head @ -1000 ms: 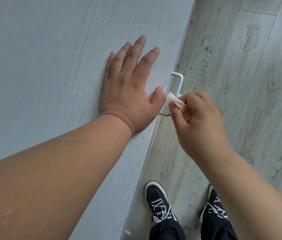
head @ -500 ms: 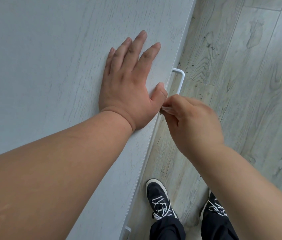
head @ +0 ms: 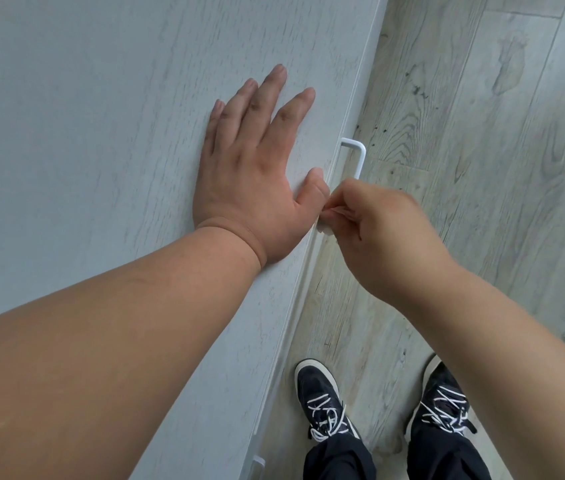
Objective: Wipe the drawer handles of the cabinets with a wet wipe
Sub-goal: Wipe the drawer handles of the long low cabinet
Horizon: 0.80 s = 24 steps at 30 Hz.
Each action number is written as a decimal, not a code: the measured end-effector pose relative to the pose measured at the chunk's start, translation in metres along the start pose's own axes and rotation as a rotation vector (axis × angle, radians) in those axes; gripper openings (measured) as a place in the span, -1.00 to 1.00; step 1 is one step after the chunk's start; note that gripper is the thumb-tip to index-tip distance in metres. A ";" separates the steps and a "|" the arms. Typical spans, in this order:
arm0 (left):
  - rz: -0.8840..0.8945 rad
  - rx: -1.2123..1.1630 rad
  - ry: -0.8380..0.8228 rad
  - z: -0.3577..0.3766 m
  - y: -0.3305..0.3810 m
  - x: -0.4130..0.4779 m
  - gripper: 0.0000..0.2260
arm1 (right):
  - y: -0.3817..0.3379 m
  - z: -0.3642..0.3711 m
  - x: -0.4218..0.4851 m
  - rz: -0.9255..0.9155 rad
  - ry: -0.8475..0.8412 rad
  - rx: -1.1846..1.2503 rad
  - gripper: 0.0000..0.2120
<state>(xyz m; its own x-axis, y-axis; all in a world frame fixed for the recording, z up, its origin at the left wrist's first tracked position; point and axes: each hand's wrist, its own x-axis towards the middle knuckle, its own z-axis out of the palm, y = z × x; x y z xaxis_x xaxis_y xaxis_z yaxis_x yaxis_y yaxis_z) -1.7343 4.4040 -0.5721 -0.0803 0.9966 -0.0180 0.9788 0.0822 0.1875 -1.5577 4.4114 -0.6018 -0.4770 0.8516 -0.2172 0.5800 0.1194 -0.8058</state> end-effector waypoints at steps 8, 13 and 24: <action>-0.005 -0.002 -0.012 -0.001 0.000 0.001 -0.34 | -0.001 0.004 -0.005 -0.168 0.040 -0.277 -0.80; -0.005 0.007 -0.012 -0.001 0.000 0.000 -0.34 | -0.004 -0.003 0.000 0.058 0.073 0.071 -0.90; -0.003 -0.007 0.002 -0.001 0.000 0.001 -0.34 | 0.005 0.007 -0.010 -0.199 0.138 -0.179 -0.90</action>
<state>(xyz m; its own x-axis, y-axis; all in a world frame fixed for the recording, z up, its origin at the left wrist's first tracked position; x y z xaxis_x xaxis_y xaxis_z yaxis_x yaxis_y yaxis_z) -1.7343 4.4049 -0.5715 -0.0836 0.9964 -0.0168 0.9772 0.0853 0.1943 -1.5547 4.4001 -0.6075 -0.5061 0.8622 0.0221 0.5969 0.3687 -0.7126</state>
